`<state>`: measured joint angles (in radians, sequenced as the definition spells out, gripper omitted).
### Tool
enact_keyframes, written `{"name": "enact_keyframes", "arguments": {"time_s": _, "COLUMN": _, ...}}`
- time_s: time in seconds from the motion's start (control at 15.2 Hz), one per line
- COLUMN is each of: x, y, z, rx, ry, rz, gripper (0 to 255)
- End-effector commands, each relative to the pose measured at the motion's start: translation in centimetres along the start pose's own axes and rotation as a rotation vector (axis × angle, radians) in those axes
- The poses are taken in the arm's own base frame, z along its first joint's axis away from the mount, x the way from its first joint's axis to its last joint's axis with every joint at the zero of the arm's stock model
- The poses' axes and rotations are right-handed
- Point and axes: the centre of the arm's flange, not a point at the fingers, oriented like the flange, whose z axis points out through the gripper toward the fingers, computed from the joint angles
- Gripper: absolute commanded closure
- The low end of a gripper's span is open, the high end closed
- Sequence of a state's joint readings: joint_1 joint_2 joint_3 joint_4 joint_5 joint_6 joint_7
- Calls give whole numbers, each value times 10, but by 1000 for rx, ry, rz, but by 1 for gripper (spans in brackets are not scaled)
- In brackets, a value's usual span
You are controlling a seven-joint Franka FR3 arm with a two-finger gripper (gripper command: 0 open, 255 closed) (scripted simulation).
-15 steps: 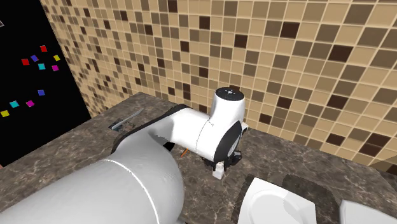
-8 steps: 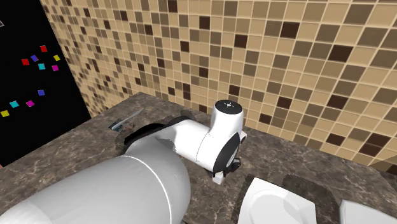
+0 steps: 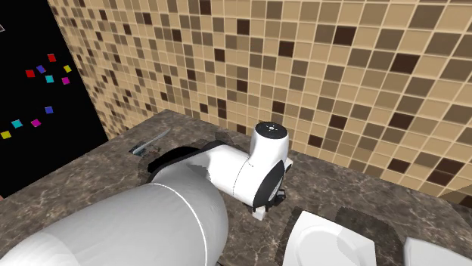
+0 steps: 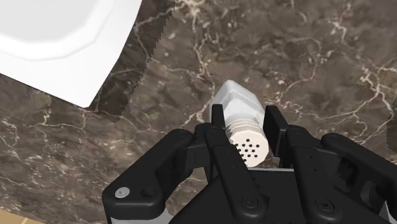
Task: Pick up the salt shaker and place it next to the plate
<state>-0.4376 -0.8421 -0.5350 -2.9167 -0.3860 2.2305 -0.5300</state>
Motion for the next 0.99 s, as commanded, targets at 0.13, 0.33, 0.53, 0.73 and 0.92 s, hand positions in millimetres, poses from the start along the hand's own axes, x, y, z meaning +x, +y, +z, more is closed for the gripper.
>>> {"name": "enact_keyframes", "arguments": {"time_s": 0.13, "x": 0, "y": 0, "z": 0, "rx": 0, "ry": 0, "rz": 0, "gripper": 0}}
{"name": "enact_keyframes", "arguments": {"time_s": 0.33, "x": 0, "y": 0, "z": 0, "rx": 0, "ry": 0, "rz": 0, "gripper": 0}}
{"name": "enact_keyframes", "arguments": {"time_s": 0.53, "x": 0, "y": 0, "z": -40, "rx": 0, "ry": 0, "rz": 0, "gripper": 0}}
{"name": "enact_keyframes", "arguments": {"time_s": 0.73, "x": 0, "y": 0, "z": -50, "rx": 0, "ry": 0, "rz": 0, "gripper": 0}}
{"name": "enact_keyframes", "arguments": {"time_s": 0.92, "x": 0, "y": 0, "z": -50, "rx": 0, "ry": 0, "rz": 0, "gripper": 0}}
